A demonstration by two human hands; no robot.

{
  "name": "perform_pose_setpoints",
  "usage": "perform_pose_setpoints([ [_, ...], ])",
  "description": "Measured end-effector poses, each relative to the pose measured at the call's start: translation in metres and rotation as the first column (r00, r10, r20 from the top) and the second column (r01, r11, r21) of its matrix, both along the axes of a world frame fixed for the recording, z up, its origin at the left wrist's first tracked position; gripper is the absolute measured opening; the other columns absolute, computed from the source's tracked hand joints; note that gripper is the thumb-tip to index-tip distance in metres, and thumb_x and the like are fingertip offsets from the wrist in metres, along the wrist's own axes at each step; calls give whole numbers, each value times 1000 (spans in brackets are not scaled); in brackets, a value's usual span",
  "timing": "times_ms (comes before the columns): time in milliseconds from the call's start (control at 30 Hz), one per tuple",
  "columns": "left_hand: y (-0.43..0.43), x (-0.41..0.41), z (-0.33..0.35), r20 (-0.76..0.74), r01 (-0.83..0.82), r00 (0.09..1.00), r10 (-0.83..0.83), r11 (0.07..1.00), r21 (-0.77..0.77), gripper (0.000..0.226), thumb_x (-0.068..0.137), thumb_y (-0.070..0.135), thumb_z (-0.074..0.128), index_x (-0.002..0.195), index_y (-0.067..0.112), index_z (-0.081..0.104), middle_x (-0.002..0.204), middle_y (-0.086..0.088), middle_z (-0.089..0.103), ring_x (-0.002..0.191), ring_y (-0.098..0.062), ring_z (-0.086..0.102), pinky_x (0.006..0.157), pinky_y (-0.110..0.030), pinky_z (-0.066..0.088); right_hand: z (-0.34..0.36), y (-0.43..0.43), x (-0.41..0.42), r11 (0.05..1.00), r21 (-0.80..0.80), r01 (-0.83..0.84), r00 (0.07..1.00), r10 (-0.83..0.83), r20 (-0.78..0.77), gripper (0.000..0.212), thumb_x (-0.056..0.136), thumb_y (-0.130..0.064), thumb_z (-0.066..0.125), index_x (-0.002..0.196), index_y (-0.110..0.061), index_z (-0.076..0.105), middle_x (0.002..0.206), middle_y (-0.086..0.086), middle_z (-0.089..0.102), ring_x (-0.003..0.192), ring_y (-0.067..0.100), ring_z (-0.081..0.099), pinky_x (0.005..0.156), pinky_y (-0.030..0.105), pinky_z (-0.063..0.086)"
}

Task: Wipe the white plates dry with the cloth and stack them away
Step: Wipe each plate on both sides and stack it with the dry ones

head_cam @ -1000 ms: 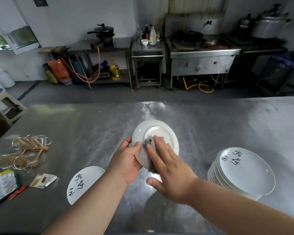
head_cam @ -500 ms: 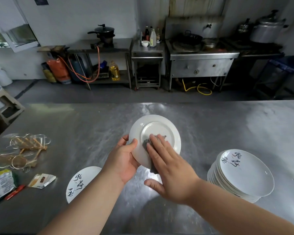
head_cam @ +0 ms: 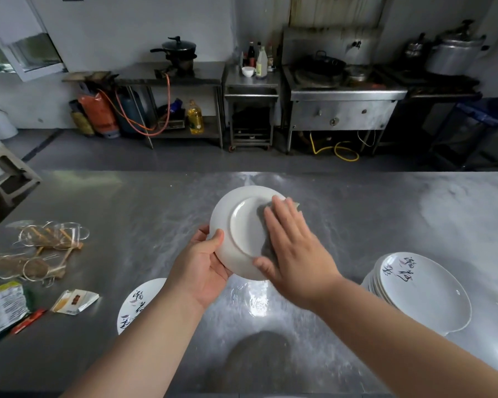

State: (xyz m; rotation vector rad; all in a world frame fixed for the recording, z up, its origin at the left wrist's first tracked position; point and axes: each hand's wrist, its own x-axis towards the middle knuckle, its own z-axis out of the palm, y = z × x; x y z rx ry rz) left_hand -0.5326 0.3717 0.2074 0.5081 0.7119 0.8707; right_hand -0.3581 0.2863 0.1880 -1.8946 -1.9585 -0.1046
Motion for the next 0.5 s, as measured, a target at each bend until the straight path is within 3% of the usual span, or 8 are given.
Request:
perform_pose_setpoints([
  [67,1,0,3,9,-17,1000,17,1000,6,16,106,6,50,109,18,59,100,-9,79,84,-22,79,62,-37,63,8,10,3,997,-23,70,997,-71,-14,92,102,-75,24,165,-9,18,175,9,3,161,28,-7,131,48,13],
  [133,5,1,5,-4,-38,999,38,999,21,16,106,7,50,107,19,60,99,-9,80,84,-23,79,65,-39,64,4,7,-10,996,21,82,995,-80,-65,89,103,-70,31,164,-6,22,175,12,6,162,32,-3,130,51,18],
  [200,9,2,6,-7,-51,999,51,998,24,17,106,7,50,104,21,61,101,-11,79,85,-25,79,77,-45,61,-11,-7,-31,996,76,45,994,-37,-103,88,104,-66,39,163,-2,26,174,15,10,161,36,3,127,54,24],
  [300,11,1,5,-8,-34,999,34,999,29,17,106,8,49,103,20,61,103,-13,79,88,-28,78,87,-48,57,-24,-20,-45,992,130,0,998,8,-62,89,104,-66,38,163,-1,25,173,17,12,161,37,6,128,52,21],
  [500,16,2,14,7,-52,999,52,998,33,16,106,8,50,106,20,61,104,-9,79,89,-25,79,76,-45,60,0,11,-12,990,86,115,988,-105,-115,83,106,-62,37,163,-4,23,173,14,13,161,33,5,128,55,22],
])
